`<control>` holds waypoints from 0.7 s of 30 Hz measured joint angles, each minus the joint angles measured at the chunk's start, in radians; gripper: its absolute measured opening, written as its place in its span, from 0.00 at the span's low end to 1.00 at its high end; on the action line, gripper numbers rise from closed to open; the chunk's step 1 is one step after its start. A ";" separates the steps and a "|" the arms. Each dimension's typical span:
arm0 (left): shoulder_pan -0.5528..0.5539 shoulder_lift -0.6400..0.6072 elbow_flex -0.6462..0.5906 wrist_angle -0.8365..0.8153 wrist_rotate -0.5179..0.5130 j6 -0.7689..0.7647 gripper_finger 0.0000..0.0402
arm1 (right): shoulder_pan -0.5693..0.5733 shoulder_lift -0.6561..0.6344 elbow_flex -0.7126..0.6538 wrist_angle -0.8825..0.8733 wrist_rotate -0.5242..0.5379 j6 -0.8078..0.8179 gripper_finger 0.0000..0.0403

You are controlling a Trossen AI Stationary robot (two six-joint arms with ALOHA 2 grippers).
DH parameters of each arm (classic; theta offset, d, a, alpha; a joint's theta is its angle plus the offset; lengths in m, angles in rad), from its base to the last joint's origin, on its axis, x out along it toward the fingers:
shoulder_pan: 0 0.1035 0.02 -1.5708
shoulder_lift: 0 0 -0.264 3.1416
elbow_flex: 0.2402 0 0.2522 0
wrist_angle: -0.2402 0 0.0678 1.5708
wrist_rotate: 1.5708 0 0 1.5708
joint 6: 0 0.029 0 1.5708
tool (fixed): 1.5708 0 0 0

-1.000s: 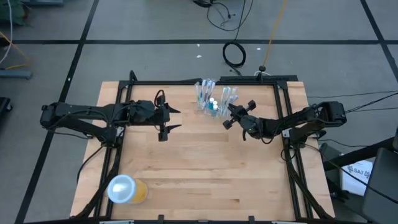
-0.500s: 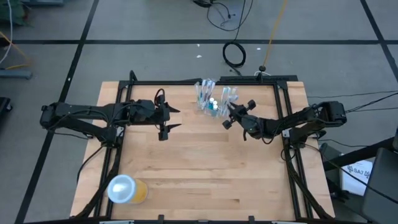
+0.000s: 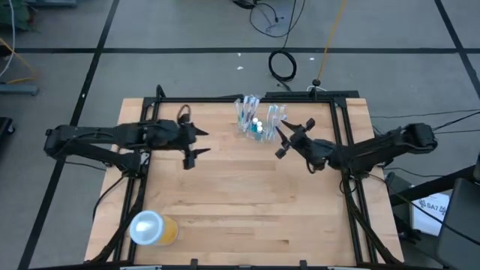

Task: Pick & Place toothbrushing station
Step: Return to Home Position

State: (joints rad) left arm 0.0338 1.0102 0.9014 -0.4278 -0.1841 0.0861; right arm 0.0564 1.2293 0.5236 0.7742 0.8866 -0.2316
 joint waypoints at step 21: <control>0.001 -0.553 -0.073 -0.191 -0.002 0.015 0.67 | 0.155 -0.646 0.000 -0.699 -0.761 0.095 0.23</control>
State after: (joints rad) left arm 0.0352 0.4575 0.8283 -0.6185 -0.1862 0.1006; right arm 0.2115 0.5830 0.5236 0.0748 0.1254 -0.1367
